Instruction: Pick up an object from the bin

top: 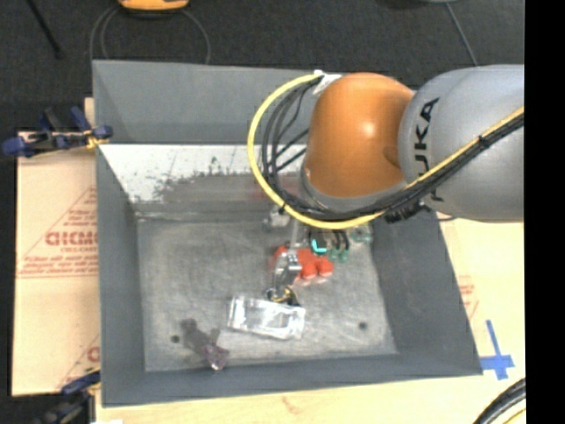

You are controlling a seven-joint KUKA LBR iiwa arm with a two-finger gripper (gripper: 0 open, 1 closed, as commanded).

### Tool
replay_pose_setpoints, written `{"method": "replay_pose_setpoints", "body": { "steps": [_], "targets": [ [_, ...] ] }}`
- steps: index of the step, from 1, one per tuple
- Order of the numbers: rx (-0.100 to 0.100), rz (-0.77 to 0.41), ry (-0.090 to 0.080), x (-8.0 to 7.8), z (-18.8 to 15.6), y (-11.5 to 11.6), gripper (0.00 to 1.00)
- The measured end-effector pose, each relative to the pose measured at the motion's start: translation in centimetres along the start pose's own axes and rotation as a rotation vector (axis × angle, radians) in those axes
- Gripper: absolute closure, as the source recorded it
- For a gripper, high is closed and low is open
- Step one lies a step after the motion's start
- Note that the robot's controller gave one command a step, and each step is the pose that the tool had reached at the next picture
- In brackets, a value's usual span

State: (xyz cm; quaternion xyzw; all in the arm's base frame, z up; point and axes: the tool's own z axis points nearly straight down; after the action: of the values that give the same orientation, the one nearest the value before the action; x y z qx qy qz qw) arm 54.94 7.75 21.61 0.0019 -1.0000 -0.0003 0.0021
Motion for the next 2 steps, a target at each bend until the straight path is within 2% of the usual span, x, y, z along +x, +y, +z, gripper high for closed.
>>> {"method": "replay_pose_setpoints", "body": {
  "steps": [1, 2],
  "targets": [
    [0.003, -0.013, -0.002, -4.1, 8.3, -4.6, 0.0],
    [0.003, -0.241, -0.01, -6.6, 13.7, -9.6, 0.0]
  ]
}}
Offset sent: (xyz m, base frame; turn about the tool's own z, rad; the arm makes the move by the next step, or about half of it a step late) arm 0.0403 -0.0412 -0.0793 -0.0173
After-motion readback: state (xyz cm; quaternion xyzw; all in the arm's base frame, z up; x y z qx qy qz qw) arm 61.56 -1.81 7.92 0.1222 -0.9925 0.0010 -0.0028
